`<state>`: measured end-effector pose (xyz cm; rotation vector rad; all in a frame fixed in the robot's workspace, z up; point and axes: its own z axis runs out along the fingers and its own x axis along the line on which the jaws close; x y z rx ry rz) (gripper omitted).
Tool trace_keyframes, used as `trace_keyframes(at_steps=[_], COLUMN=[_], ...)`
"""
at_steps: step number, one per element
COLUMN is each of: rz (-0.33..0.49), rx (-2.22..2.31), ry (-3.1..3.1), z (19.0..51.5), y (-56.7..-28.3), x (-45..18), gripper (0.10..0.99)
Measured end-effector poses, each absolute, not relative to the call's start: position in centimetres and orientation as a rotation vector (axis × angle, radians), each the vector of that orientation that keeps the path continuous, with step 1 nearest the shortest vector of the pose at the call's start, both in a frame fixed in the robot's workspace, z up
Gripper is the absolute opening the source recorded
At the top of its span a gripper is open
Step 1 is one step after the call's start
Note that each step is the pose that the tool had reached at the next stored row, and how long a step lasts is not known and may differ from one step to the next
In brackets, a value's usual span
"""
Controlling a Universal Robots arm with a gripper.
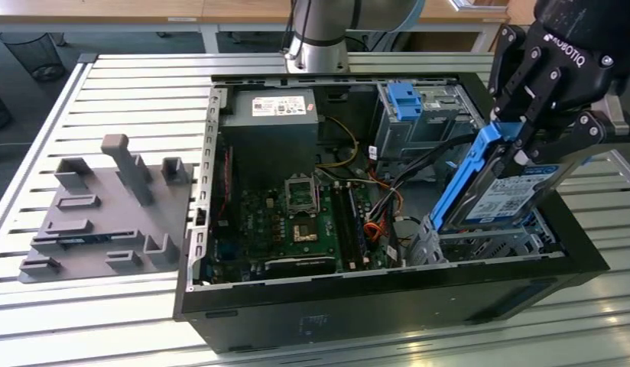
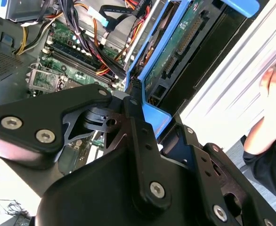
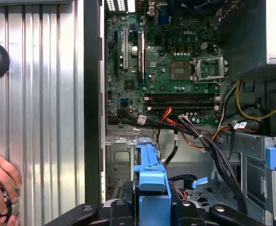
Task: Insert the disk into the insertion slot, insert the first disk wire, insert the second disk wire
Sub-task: 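Insert the disk into the insertion slot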
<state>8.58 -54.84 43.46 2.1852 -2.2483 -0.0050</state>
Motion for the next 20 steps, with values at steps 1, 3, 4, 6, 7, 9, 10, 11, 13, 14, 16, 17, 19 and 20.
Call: trace_keyframes(at_steps=[1, 3, 4, 6, 7, 9, 10, 11, 13, 14, 16, 17, 19, 20], rz=[-0.005, -0.005, -0.005, -0.005, -0.005, -0.005, -0.005, -0.005, -0.005, -0.005, -0.005, -0.005, -0.005, -0.005], rx=[2.185, 2.185, 2.185, 2.185, 2.185, 2.185, 2.185, 2.185, 2.185, 2.185, 2.185, 2.185, 2.185, 2.185], ry=[-2.248, -2.248, -2.248, -2.248, -2.248, -2.248, -2.248, -2.248, -2.248, -2.248, -2.248, -2.248, -2.248, -2.248], z=[43.4, 43.2, 43.2, 43.1, 43.0, 42.8, 42.8, 42.7, 42.5, 42.4, 42.3, 42.2, 42.0, 42.0], y=[-54.8, -54.8, -54.8, -54.8, -54.8, -54.8, -54.8, -54.8, -54.8, -54.8, -54.8, -54.8, -54.8, -54.8], x=[8.6, 8.6, 8.6, 8.6, 8.6, 8.6, 8.6, 8.6, 8.6, 8.6, 8.6, 8.6, 8.6, 8.6], gripper=[0.369, 0.369, 0.369, 0.369, 0.369, 0.369, 0.369, 0.369, 0.369, 0.369, 0.369, 0.369, 0.369, 0.369])
